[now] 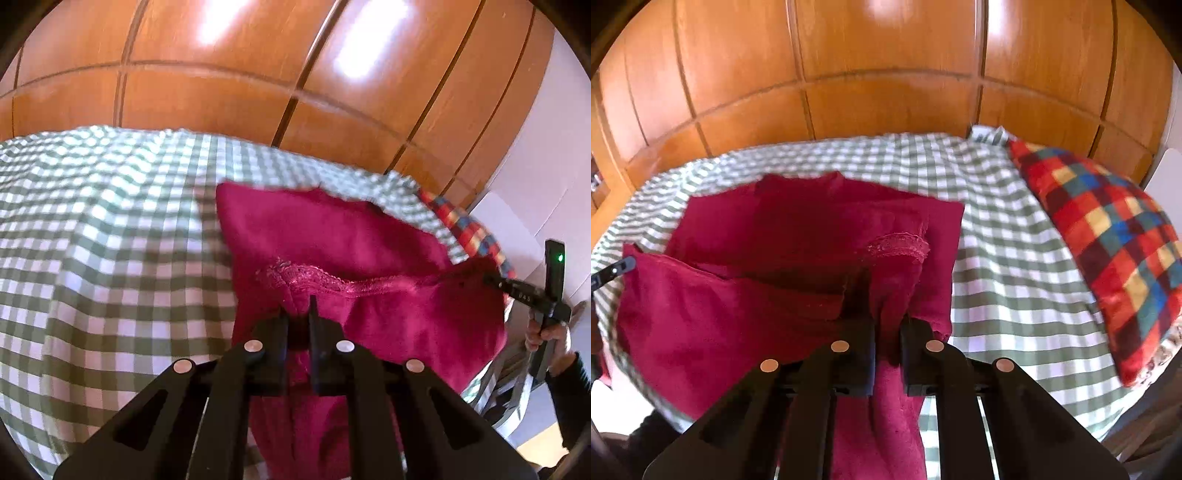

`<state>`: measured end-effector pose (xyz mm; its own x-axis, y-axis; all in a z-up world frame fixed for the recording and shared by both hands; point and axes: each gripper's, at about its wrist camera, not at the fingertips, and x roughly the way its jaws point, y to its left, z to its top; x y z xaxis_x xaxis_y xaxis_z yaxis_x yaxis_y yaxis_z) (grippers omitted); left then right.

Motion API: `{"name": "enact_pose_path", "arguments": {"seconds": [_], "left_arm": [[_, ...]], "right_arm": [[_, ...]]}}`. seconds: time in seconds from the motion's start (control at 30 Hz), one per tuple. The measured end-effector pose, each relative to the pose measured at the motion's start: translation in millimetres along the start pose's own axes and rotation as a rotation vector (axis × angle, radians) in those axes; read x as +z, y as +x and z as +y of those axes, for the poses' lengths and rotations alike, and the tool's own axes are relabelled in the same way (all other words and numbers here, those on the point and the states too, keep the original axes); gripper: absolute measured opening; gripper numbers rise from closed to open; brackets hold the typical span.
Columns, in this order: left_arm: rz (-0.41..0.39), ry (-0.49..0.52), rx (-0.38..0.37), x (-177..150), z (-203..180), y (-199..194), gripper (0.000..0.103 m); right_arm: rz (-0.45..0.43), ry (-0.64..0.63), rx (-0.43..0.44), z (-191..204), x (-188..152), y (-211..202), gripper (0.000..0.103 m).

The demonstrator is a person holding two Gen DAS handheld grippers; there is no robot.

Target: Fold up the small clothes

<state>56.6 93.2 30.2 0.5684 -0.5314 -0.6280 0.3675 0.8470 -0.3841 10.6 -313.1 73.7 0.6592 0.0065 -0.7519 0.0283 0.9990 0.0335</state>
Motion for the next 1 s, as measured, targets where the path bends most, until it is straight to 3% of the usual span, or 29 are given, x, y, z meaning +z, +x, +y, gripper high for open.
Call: {"name": "enact_pose_path", "arguments": {"seconds": [0.17, 0.43, 0.67, 0.8, 0.87, 0.9, 0.93, 0.97, 1.0], "left_arm": [[-0.08, -0.005, -0.006, 22.0, -2.5, -21.9, 0.007], [-0.138, 0.006, 0.135, 93.8, 0.0, 16.1, 0.008], [-0.018, 0.06, 0.337, 135.1, 6.5, 119.7, 0.008], [0.12, 0.073, 0.435, 124.2, 24.1, 171.9, 0.008], [0.15, 0.064, 0.448, 114.5, 32.3, 181.7, 0.015], [0.141, 0.052, 0.447, 114.0, 34.8, 179.5, 0.019], [0.136, 0.034, 0.452, 114.8, 36.8, 175.5, 0.03], [0.127, 0.007, 0.452, 116.2, 39.8, 167.7, 0.034], [0.119, -0.009, 0.442, 115.8, 41.4, 161.6, 0.034]], "right_arm": [[-0.067, 0.044, 0.013, -11.6, 22.3, -18.5, 0.009], [-0.115, 0.095, -0.028, -37.0, 86.4, 18.8, 0.009], [0.028, 0.153, -0.116, -48.8, 111.8, 123.4, 0.009], [0.167, 0.183, -0.12, -50.3, 92.7, 177.3, 0.009], [0.162, 0.212, -0.102, -53.8, 84.7, 181.8, 0.009], [0.159, 0.217, -0.091, -54.2, 84.0, 179.4, 0.015], [0.156, 0.219, -0.083, -54.9, 83.8, 174.6, 0.029], [0.15, 0.214, -0.077, -54.7, 82.7, 167.5, 0.042], [0.134, 0.214, -0.073, -54.1, 79.7, 156.0, 0.067]]}}
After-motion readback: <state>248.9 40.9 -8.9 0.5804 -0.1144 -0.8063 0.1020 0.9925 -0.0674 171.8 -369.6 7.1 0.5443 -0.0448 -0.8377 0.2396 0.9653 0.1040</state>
